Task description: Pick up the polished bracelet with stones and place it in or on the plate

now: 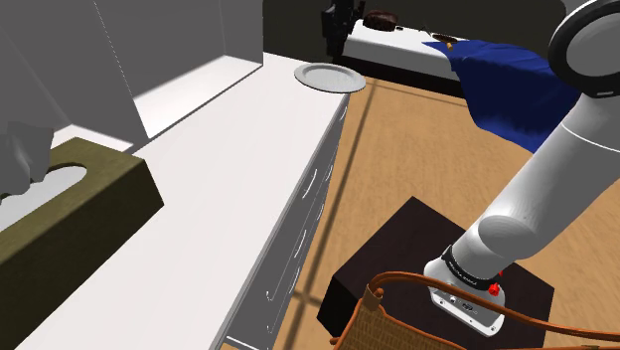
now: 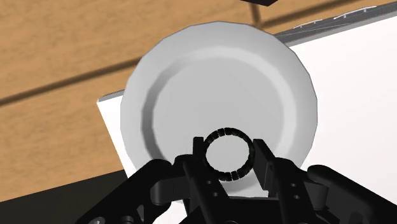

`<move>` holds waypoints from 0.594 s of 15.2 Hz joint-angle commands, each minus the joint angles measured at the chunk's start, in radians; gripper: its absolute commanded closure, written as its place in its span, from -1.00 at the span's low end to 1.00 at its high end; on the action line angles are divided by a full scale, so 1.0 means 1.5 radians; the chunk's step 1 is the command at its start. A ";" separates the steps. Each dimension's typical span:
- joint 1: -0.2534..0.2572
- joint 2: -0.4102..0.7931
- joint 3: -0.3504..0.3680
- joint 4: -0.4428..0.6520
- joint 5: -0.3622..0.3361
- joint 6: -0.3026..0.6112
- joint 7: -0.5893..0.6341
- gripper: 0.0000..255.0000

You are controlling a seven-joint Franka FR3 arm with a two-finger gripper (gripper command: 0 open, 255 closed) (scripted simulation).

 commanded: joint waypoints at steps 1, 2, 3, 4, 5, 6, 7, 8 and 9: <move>-0.001 -0.008 -0.001 -0.030 0.002 0.022 -0.002 1.00; -0.002 -0.012 -0.001 -0.044 0.002 0.032 -0.003 1.00; -0.002 -0.016 -0.002 -0.057 0.003 0.042 -0.003 1.00; -0.002 -0.019 -0.002 -0.071 0.004 0.052 -0.004 1.00; -0.002 -0.022 -0.002 -0.084 0.004 0.062 -0.004 1.00; -0.003 -0.025 -0.002 -0.096 0.005 0.072 -0.004 1.00; -0.003 -0.028 -0.002 -0.108 0.005 0.082 -0.005 1.00; -0.003 -0.030 -0.002 -0.121 0.006 0.091 -0.005 1.00; -0.003 -0.032 -0.003 -0.132 0.006 0.101 -0.005 1.00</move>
